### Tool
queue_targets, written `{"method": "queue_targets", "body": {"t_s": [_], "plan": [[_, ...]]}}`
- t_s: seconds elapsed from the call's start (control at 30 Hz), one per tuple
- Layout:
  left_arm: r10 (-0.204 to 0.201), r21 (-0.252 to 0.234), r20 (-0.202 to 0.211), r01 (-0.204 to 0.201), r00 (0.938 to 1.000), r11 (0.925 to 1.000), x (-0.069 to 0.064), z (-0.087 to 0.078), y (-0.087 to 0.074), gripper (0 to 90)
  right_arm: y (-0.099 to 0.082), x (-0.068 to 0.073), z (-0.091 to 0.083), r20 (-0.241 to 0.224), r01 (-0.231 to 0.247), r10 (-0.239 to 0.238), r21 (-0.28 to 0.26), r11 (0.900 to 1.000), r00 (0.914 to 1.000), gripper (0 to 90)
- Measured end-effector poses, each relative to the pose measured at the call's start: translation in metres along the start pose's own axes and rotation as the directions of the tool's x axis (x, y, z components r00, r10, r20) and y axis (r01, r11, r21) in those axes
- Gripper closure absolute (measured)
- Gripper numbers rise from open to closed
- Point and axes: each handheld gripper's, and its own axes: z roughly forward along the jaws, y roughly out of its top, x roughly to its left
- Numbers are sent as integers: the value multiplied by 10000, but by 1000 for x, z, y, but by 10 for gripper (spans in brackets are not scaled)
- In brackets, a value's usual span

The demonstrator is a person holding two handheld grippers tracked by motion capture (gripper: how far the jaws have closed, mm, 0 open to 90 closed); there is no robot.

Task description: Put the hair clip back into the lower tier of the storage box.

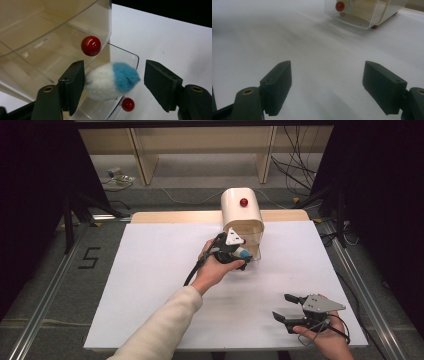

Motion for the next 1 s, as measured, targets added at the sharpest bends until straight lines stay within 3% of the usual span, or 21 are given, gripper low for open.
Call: {"method": "queue_targets", "body": {"t_s": [0.6,1.0], "plan": [[376,-360,-36,-377,9993,9986,-3,-17,4,322,0,0,0,20,2,-2,23,10000,10000,243],[280,-422,116,-275,9995,9987,-2,-27,1,312,1,1,-1,52,-12,12,15,10000,10000,243]]}}
